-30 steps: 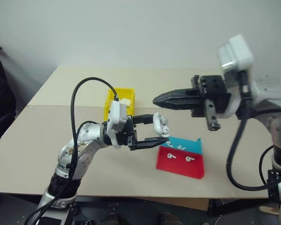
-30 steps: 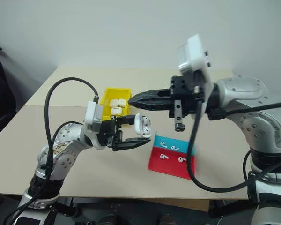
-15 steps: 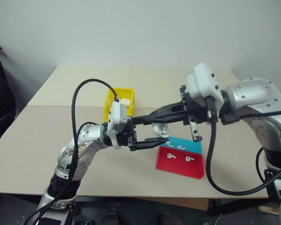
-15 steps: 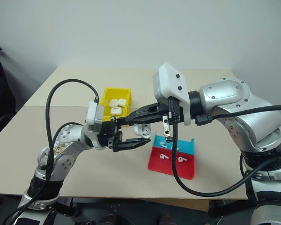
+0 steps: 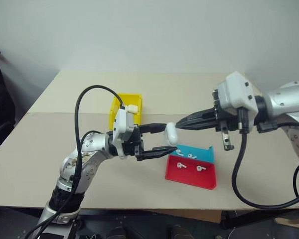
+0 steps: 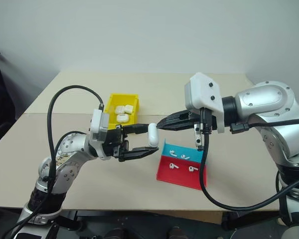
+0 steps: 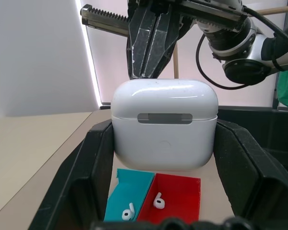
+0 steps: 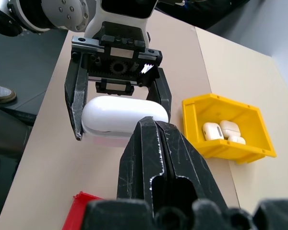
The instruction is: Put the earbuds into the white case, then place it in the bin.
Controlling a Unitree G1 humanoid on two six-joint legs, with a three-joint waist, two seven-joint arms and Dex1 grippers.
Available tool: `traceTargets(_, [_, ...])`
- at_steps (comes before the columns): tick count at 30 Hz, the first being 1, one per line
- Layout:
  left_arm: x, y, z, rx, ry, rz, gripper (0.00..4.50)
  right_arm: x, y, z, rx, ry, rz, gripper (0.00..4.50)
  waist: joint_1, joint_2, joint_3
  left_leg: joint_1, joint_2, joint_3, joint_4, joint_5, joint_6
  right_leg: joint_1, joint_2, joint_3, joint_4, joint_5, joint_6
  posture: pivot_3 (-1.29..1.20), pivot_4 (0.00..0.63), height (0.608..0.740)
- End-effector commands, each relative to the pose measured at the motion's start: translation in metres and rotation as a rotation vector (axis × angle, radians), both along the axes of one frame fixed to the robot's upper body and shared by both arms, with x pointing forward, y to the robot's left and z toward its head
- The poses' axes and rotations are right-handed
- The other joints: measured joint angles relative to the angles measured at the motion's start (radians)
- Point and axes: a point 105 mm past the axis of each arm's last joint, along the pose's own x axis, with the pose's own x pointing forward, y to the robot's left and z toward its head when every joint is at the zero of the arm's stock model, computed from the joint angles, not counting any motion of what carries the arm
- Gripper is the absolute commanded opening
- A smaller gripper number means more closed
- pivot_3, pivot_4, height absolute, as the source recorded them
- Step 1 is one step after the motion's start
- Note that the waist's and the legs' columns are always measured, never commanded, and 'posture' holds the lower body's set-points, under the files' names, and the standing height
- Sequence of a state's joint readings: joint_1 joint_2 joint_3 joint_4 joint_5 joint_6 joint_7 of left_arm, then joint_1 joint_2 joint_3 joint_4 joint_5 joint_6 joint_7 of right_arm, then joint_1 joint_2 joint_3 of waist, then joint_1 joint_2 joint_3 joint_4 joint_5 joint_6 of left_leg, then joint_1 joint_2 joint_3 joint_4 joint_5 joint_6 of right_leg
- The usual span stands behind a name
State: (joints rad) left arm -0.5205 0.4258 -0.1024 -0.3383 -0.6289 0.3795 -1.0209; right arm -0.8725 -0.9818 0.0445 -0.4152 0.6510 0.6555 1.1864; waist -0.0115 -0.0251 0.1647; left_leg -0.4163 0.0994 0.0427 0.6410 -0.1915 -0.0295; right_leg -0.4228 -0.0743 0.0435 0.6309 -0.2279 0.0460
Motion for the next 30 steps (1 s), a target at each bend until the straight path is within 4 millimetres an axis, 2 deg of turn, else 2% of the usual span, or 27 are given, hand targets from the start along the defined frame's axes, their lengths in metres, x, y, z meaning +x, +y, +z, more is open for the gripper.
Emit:
traceTargets(1, [-0.008,-0.001,0.015,-0.026,-0.073,-0.027,2.78,-0.006,-0.008,0.016,0.017,-0.084,-0.007,0.04,0.001,0.0,0.0,0.0,0.0,0.0,0.0,0.0,0.0,0.0,0.0,0.0,0.0,0.0,0.0,0.0,0.15,0.74])
traceTargets(5, [-0.007,-0.001,0.013,-0.027,-0.071,-0.026,2.78,-0.005,-0.01,0.024,0.034,-0.124,-0.024,0.04,0.0,0.0,0.0,0.0,0.0,0.0,0.0,0.0,0.0,0.0,0.0,0.0,0.0,0.0,0.0,0.0,0.15,0.74])
traceTargets(9, [-0.006,-0.002,0.012,-0.029,-0.068,-0.02,2.78,-0.011,-0.004,0.037,0.118,-0.125,0.007,0.04,-0.002,0.0,0.0,0.0,0.0,0.0,0.0,0.0,0.0,0.0,0.0,0.0,0.0,0.0,0.0,0.0,0.15,0.74])
traceTargets(13, [-0.001,0.003,0.015,-0.054,-0.065,0.041,2.78,-0.009,-0.002,0.031,0.15,-0.103,-0.005,0.04,0.0,0.0,0.0,0.0,0.0,0.0,0.0,0.0,0.0,0.0,0.0,0.0,0.0,0.0,0.0,0.0,0.15,0.74])
traceTargets(15, [0.014,0.009,0.023,-0.096,-0.065,0.175,2.78,-0.003,-0.003,0.021,0.153,-0.088,-0.058,0.04,0.001,0.0,0.0,0.0,0.0,0.0,0.0,0.0,0.0,0.0,0.0,0.0,0.0,0.0,0.0,0.0,0.15,0.74])
traceTargets(20, [0.073,0.033,0.042,-0.105,-0.065,0.664,2.78,-0.001,-0.007,0.008,0.229,-0.039,-0.131,0.04,0.009,0.0,0.0,0.0,0.0,-0.001,0.002,0.0,0.0,0.001,0.0,0.0,0.001,0.001,0.001,0.0,0.15,0.74])
traceTargets(22, [0.086,0.042,0.047,-0.064,-0.089,0.767,2.78,0.0,-0.009,0.003,0.241,-0.031,-0.154,0.04,0.012,0.0,0.0,0.0,0.0,-0.001,0.002,0.0,0.0,0.001,0.0,0.0,0.001,0.001,0.001,0.0,0.15,0.74])
traceTargets(24, [0.107,0.055,0.049,-0.05,-0.063,0.92,2.78,0.002,-0.011,-0.003,0.254,-0.015,-0.186,0.04,0.012,0.0,0.0,0.0,0.0,0.0,0.001,0.0,0.0,0.001,0.0,0.0,0.0,0.001,0.001,0.0,0.15,0.74])
traceTargets(27, [0.135,0.07,0.043,-0.059,0.0,1.128,2.78,0.006,-0.013,-0.009,0.271,0.001,-0.218,0.04,0.015,0.0,0.0,0.0,-0.001,0.0,0.001,0.0,0.0,0.001,0.0,0.0,0.0,0.001,0.001,0.0,0.15,0.74])
traceTargets(30, [0.155,0.077,0.026,0.068,-0.084,1.27,2.78,0.01,-0.014,-0.012,0.279,0.01,-0.242,0.04,0.014,0.0,0.0,0.0,-0.001,0.0,0.001,0.0,0.0,0.001,0.0,0.0,0.0,0.001,0.001,0.0,0.15,0.74])
